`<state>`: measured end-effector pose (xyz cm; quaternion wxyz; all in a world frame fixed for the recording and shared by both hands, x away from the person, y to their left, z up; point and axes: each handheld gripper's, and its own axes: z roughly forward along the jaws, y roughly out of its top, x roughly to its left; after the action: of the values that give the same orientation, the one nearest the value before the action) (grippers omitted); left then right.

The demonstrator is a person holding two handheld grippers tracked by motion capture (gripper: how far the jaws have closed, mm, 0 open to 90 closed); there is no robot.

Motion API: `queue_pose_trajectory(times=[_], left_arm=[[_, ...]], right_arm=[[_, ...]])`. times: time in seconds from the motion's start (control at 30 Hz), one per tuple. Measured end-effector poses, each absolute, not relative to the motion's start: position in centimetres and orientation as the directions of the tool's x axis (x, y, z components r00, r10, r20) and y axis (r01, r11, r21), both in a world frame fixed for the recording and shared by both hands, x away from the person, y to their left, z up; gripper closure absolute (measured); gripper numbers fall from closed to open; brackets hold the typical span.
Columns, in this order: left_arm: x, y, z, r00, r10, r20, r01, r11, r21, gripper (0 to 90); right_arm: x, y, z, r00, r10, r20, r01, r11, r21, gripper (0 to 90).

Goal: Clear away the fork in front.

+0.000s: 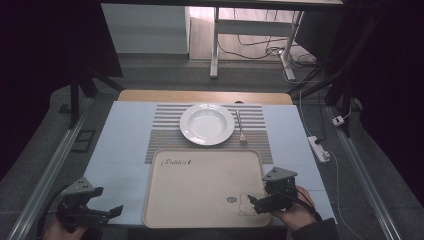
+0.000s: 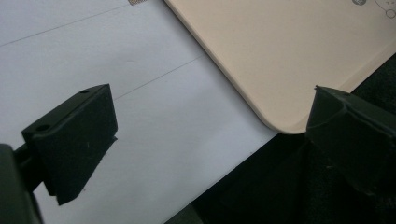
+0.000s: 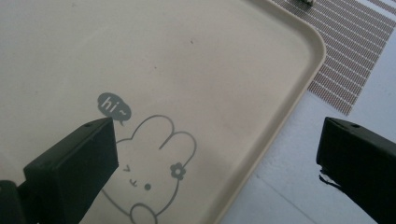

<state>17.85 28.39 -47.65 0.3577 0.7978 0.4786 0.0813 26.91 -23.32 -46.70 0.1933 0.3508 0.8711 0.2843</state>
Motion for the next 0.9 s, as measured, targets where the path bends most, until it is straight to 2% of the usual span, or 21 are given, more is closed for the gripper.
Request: queue_pose_trajectory(times=[0.33, 0.57, 0.63, 0.9], left_arm=[[17.9, 28.4, -47.7, 0.530, 0.821, -0.214, 0.706, -0.287, 0.648, 2.3], [17.9, 28.4, -47.7, 0.529, 0.821, -0.214, 0.707, -0.288, 0.646, 2.3], [17.9, 28.4, -47.7, 0.529, 0.821, -0.214, 0.707, -0.288, 0.645, 2.3], [17.9, 28.4, -47.7, 0.531, 0.819, -0.217, 0.707, -0.286, 0.646, 2.3]], right_arm=[[28.7, -22.2, -47.1, -0.690, 0.708, -0.149, 0.511, 0.623, 0.593, 0.0], [30.1, -21.3, -47.3, -0.693, 0.683, -0.232, 0.472, 0.673, 0.570, 0.0], [30.8, -20.8, -47.4, -0.696, 0.657, -0.290, 0.441, 0.710, 0.549, 0.0], [33.3, -20.0, -48.0, -0.692, 0.611, -0.385, 0.407, 0.770, 0.491, 0.0]])
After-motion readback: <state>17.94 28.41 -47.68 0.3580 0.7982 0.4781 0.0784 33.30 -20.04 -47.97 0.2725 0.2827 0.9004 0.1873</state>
